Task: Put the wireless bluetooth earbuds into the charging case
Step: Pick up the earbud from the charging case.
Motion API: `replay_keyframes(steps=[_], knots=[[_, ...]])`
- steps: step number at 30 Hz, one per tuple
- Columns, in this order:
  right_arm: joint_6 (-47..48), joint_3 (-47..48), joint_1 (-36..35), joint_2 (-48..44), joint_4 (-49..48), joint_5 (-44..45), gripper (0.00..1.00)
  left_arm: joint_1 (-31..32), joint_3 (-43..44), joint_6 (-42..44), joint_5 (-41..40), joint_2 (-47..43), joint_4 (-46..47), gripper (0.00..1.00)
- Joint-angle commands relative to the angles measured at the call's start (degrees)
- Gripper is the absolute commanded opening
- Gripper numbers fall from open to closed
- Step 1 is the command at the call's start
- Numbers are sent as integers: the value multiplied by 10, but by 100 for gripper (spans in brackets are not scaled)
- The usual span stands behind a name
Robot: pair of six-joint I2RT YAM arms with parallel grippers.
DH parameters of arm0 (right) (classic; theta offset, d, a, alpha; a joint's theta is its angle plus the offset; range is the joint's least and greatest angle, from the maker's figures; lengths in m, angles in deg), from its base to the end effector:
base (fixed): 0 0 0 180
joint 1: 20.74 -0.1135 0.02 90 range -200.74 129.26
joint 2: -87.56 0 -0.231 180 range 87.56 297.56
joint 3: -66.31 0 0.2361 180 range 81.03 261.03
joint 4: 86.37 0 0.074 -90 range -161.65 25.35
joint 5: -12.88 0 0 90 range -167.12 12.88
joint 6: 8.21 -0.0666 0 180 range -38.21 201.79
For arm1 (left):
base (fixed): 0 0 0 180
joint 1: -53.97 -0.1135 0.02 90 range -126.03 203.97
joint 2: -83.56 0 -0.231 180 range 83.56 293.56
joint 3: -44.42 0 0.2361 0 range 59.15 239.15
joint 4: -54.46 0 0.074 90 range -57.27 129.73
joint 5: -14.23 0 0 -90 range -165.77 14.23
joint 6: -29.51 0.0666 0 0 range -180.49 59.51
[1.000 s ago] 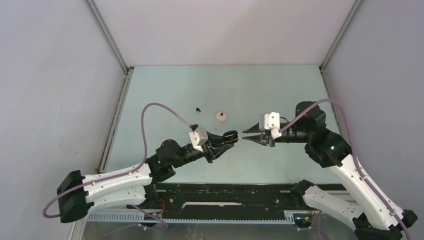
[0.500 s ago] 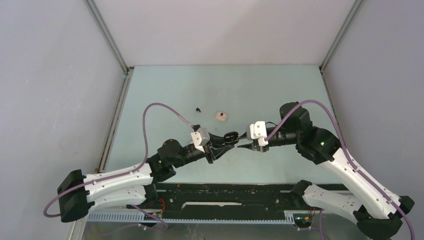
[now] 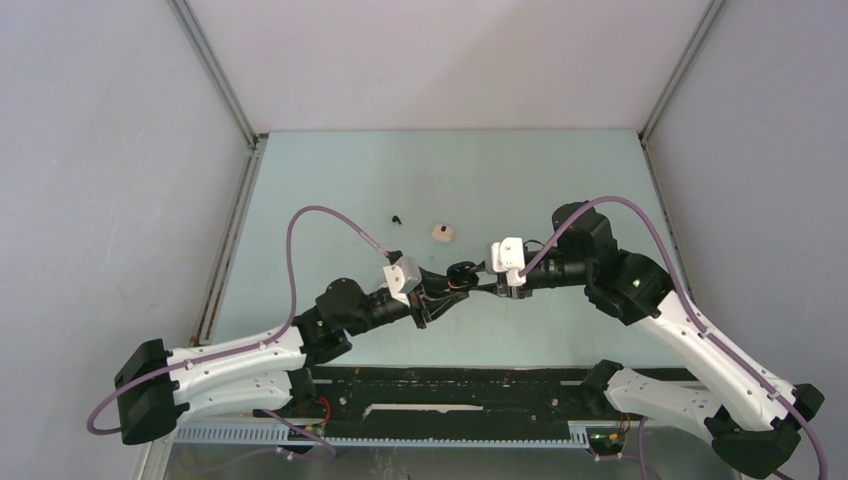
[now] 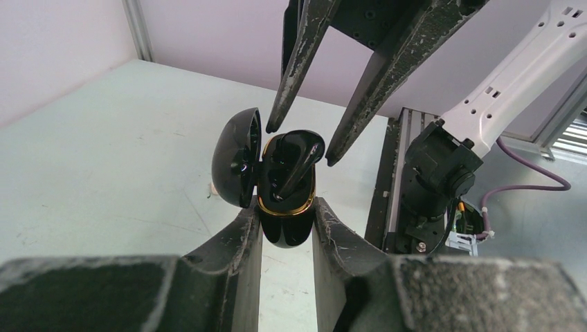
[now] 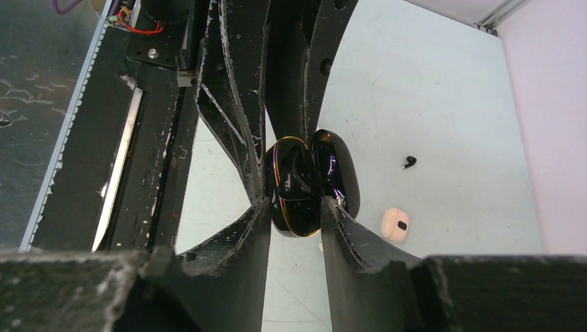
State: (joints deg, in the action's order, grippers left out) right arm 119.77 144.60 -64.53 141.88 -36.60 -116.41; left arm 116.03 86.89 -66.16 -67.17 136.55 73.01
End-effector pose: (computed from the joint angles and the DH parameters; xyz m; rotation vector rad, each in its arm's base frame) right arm 0.1253 0.1786 0.3424 -1.5997 1.1835 0.7540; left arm 0.1091 -0.2269 0.2744 0.8328 1.2755 -1.0681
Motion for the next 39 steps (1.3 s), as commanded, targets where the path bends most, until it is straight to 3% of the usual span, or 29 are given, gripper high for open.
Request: replay_keyframes(steps=[1,15,39], knots=[[-1,14,-6,1,-12,-4,35,-4,4,18,11,3,8,0],[21,14,-20,7,14,-14,25,1,11,29,11,11,-8,0],[27,14,-31,25,19,12,33,6,14,37,12,21,-22,0]])
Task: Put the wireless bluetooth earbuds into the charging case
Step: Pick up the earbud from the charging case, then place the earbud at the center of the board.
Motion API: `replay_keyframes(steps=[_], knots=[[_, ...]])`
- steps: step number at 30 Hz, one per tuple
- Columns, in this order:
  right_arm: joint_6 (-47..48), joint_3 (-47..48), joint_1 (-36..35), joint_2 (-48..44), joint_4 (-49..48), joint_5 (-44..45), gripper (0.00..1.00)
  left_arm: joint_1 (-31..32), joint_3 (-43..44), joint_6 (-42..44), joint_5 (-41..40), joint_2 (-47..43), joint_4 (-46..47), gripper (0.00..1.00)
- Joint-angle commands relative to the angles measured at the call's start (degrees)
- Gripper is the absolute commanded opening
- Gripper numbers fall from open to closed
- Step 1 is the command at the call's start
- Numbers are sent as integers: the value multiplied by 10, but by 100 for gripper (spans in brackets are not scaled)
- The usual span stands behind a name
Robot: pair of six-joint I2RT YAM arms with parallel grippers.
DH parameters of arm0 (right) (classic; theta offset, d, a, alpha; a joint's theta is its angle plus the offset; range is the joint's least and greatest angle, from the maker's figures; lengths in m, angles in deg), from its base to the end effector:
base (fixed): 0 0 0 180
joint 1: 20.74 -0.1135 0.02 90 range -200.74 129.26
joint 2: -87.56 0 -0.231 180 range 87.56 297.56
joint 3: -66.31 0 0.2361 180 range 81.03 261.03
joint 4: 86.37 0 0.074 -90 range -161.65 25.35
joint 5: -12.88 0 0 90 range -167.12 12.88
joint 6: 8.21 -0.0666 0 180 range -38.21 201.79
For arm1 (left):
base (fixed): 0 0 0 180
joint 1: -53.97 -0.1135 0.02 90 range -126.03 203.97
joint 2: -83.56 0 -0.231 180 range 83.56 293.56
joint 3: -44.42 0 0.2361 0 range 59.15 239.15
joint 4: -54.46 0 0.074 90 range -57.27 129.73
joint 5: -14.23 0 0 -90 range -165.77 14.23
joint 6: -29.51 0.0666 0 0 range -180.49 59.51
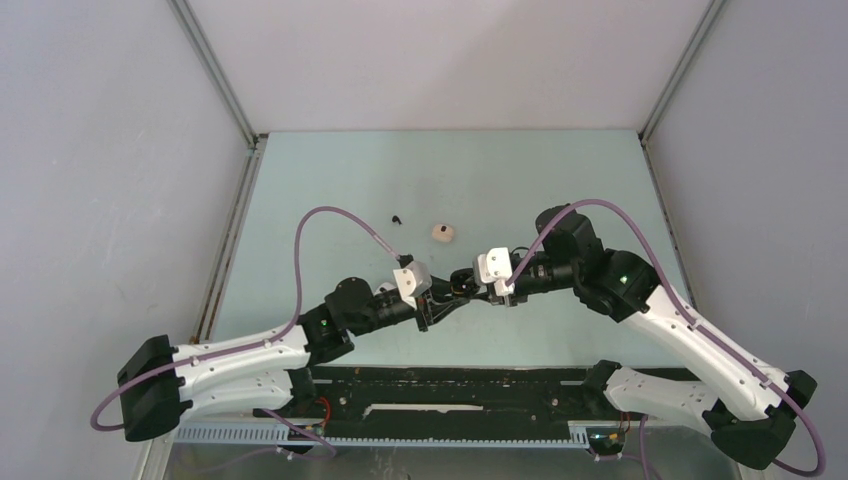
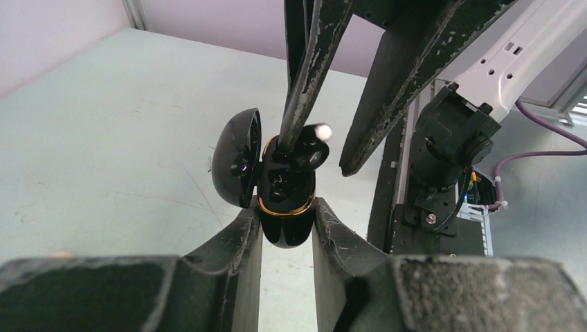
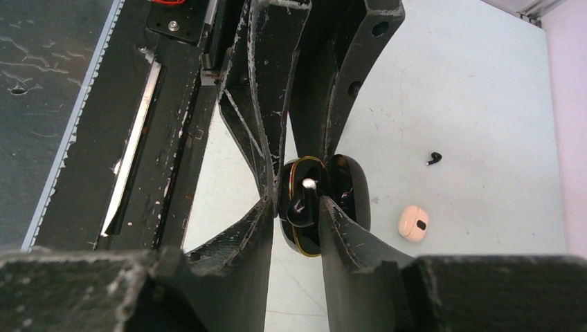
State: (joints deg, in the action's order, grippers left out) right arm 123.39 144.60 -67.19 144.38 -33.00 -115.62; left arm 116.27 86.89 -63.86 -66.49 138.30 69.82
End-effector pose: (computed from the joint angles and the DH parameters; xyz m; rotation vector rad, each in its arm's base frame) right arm 0.1218 0.1883 0.3266 -1.7060 1.1945 0.7614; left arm 0.1099 -0.2324 0.2595 0.9086 1.3289 -1.0273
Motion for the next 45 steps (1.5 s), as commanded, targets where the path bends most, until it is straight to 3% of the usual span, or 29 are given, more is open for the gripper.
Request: replay_keyframes(steps=[1,16,23,28,33,39,45], knots=[[-12,14,-5,0,-19,5,33,4,15,14,6,4,9,0],[-1,15,-4,-2,-14,22,12,4,24,19,-20,13,-17,0],[86,51,15,19,138,24,2,4,27,14,-131,11,-86,0],[195,18,49,119,311,51,0,4,5,-3,-200,-19,-92,0],[230,33,99,309,414,115,0,4,-13,-15,-254,-64,-104,0],[235,40,129,425,401,168,3,4,-38,-31,-319,-128,-133,0],[209,59,129,500,335,209,8,4,-45,-35,-320,-182,-168,0]])
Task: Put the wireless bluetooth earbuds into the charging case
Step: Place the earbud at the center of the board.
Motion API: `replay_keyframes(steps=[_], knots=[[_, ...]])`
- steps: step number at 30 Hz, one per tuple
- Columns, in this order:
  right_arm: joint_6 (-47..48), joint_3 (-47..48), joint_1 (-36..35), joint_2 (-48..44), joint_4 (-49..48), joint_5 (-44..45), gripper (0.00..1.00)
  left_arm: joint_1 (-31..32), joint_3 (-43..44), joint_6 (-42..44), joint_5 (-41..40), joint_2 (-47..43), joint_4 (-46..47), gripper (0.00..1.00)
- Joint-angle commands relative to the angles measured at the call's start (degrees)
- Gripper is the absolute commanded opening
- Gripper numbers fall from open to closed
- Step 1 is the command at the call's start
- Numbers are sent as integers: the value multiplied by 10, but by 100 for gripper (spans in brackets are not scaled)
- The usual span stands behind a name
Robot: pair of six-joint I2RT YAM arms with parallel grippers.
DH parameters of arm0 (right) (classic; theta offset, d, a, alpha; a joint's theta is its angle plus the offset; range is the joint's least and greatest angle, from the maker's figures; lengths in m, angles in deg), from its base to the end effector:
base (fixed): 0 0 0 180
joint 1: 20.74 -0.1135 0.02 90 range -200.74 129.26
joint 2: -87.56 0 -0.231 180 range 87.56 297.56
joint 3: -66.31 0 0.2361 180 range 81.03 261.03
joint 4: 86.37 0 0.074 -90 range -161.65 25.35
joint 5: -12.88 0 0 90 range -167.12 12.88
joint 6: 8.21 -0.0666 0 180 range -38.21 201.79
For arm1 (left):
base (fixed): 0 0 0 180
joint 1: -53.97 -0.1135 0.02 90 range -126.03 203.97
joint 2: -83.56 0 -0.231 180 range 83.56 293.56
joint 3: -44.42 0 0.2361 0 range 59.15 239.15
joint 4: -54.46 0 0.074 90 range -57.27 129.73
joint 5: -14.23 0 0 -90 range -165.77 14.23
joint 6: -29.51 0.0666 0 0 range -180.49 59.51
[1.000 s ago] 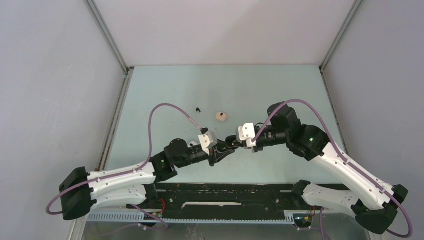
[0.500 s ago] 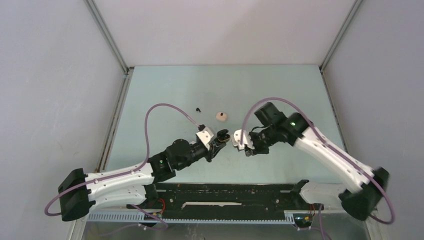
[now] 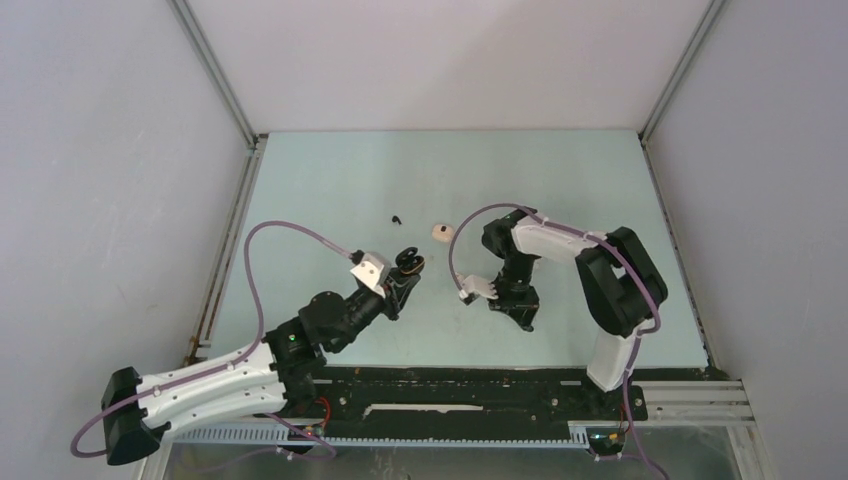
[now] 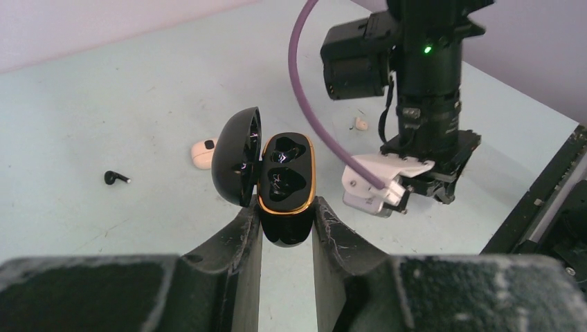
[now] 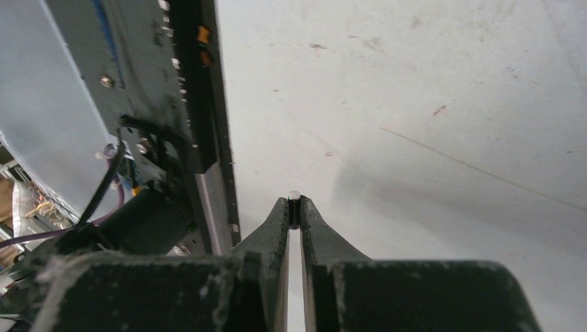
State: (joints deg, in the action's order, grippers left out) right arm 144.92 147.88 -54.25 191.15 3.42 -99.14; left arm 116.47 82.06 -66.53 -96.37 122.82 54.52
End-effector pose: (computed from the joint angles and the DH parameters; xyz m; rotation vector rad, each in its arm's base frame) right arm 0.1886 0.1548 0.1235 2.0200 -1.9389 -0.6641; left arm 0.1193 -0.1785 0.2493 0.5103 1.5520 -0.6400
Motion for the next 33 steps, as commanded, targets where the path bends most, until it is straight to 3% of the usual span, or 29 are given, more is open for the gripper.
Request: replay_keyframes(steps=[1,7,14,20,26,33], knots=[[-9,27,1,43,-44,54,9,2,4,-8,-17,-32,-18,0],[-20,45,12,78,-100,76,15,2,17,-4,6,-38,-32,0],[-44,55,29,53,-151,62,38,2,24,-7,31,-32,-28,0],[-86,47,113,-49,-156,-60,40,2,44,-4,51,-21,-40,0],[-204,-95,221,-189,-311,-152,38,2,59,-3,57,-4,-41,0],[-83,-238,254,-292,-391,-173,43,2,78,-7,71,26,-40,1]])
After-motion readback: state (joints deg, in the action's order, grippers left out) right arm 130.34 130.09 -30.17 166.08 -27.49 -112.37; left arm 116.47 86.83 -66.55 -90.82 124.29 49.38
